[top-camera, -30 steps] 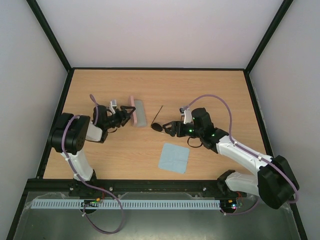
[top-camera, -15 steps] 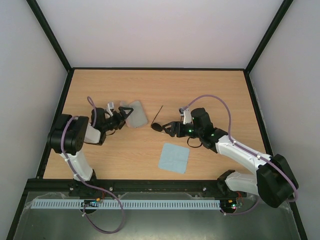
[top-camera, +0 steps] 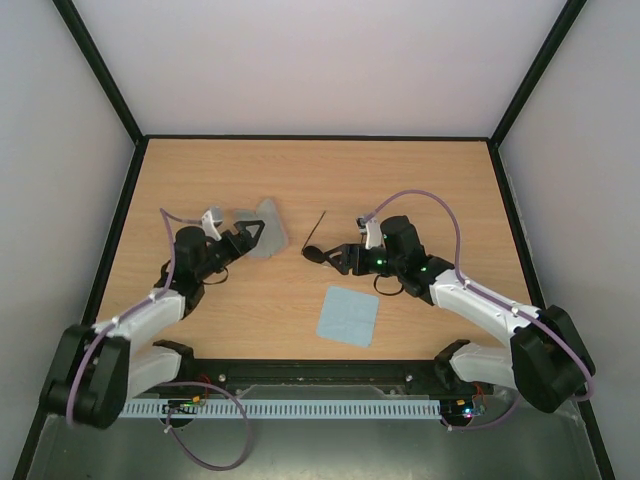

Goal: Organize the sunglasses
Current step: Place the sunglasses case at the center of the board, then adjust the sunglasses case at the center of the board.

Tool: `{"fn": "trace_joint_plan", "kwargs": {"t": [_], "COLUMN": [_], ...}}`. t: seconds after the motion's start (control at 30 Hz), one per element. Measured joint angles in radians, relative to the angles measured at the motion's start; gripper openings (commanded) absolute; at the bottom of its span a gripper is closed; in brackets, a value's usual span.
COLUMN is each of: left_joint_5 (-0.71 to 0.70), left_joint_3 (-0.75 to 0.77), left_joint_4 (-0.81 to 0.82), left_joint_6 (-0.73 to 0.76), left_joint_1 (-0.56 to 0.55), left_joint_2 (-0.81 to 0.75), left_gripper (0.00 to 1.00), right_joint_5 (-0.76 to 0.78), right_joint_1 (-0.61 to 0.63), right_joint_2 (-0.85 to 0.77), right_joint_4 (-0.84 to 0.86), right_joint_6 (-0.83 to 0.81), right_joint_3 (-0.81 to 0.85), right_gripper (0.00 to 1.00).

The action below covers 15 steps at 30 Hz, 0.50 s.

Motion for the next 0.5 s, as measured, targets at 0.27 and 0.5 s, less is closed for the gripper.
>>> {"fn": "trace_joint_plan", "kwargs": {"t": [0.27, 0.5], "left_joint_5": [-0.150, -0.193], "left_joint_3": [-0.043, -0.109], "left_joint_4": [-0.227, -0.237], "left_joint_6": [0.029, -0.001], "left_joint_1": [-0.138, -0.194], "left_joint_2": [-0.247, -0.182], "left_gripper": [0.47, 0.30], "right_joint_5": [-0.018, -0.026], "right_joint_1": [0.000, 0.000], "right_joint_2": [0.007, 0.027], "right_joint_4": [0.011, 0.023], "right_joint_6": [0.006, 0.025], "right_joint_3": [0.000, 0.003], "right_gripper": [0.74, 0.64]}}
